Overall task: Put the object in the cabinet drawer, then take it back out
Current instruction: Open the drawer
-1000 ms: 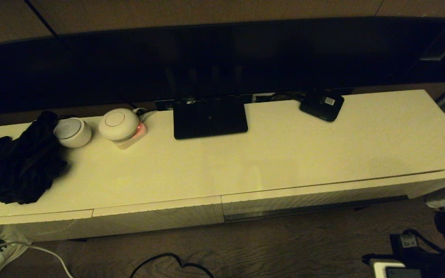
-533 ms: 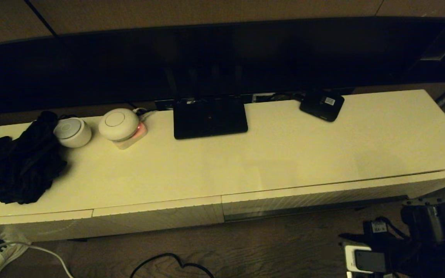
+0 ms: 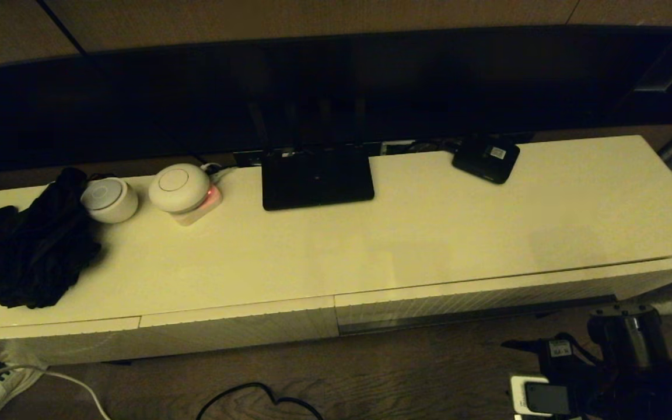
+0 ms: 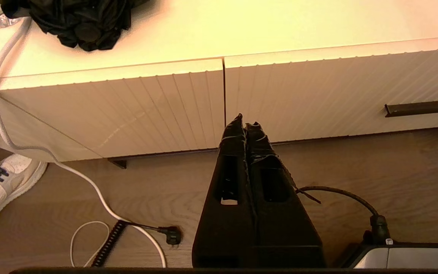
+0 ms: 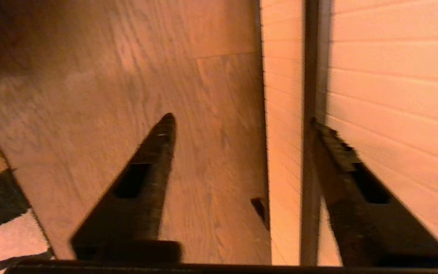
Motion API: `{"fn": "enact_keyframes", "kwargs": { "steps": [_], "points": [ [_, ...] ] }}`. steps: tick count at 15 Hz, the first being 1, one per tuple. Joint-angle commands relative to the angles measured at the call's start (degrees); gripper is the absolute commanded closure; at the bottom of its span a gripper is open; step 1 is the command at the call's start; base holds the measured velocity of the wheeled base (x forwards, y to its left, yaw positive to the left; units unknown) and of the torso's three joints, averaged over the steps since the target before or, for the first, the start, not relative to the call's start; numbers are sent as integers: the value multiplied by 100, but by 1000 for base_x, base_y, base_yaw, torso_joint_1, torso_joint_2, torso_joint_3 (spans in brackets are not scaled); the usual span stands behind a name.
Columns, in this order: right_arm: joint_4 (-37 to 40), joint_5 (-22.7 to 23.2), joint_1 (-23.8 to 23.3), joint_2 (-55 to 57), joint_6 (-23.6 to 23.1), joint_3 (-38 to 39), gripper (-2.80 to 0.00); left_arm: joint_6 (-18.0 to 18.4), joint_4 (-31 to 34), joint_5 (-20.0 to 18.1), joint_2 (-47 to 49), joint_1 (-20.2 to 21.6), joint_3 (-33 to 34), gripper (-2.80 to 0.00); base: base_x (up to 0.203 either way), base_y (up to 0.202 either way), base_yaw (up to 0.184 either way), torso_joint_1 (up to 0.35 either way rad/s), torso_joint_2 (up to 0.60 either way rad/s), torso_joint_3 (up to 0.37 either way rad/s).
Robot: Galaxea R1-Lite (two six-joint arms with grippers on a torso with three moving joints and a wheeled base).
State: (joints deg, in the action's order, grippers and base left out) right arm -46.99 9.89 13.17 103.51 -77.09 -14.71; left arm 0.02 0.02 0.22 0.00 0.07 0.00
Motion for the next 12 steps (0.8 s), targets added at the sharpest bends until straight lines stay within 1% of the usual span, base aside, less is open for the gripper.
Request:
{"fn": "enact_keyframes", "kwargs": {
  "steps": [1,3,6,12],
  "points": [
    [-44,25,20,382,-48,-84,-280,-2,-2,4,0,1,18,0,0,0,0,0,0,0],
    [-177,48,28,598,-63,-119,-280,-2,-2,4,0,-2,18,0,0,0,0,0,0,0],
    [-473,99,28,973,-287,-294,-280,-2,-2,4,0,1,18,0,0,0,0,0,0,0],
    [-504,77,2,1420,-315,-851,-280,-2,-2,4,0,1,18,0,0,0,0,0,0,0]
  ]
}}
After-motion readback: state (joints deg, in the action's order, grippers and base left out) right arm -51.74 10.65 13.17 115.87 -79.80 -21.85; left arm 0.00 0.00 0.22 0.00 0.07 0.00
